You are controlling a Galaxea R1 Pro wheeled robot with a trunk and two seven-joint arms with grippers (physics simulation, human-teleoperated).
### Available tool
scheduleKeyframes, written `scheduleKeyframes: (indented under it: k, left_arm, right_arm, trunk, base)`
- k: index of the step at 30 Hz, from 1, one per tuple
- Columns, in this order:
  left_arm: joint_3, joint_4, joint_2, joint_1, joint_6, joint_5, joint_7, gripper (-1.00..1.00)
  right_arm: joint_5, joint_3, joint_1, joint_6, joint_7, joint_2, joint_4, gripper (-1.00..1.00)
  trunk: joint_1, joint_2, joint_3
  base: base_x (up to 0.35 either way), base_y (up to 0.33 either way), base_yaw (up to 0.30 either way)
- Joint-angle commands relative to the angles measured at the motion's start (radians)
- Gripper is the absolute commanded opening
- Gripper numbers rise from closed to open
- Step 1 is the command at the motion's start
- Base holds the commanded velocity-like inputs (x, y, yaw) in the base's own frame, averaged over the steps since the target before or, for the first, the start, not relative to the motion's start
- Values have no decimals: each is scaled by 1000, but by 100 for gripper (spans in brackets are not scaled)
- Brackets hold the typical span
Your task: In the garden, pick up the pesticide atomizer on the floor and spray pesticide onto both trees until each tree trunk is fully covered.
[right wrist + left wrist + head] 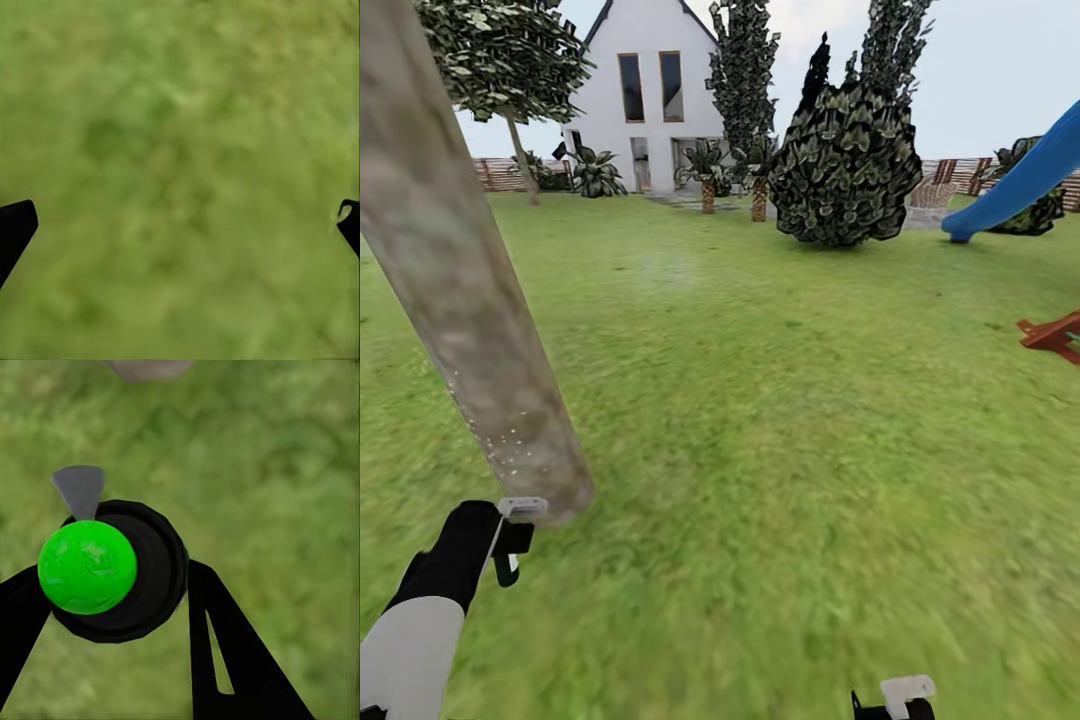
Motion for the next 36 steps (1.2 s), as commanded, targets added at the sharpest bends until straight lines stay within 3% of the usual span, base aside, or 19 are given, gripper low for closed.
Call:
scheduleKeyframes:
  k: [1,15,32,36]
  left_arm:
    - [0,-1,1,0,0,-1,-1,-100]
    - [0,-1,0,0,0,0,0,-100]
    - [-5,5,-2,1,0,2,-5,-100]
    - [-6,-7,0,-1,5,1,-14,-100]
  right_arm:
    - [0,0,0,0,0,0,0,100]
    - [0,0,0,0,2,1,0,100]
    - [-1,-4,0,0,-1,-2,-5,100]
    - [-1,-5,0,0,-3,-20,-5,100]
  trunk:
    - [0,0,0]
    - [0,0,0]
    - [0,0,0]
    - [0,0,0]
  base:
    - [189,-224,275]
    - [185,-226,274]
    - [160,-244,35]
    - [-91,-228,266]
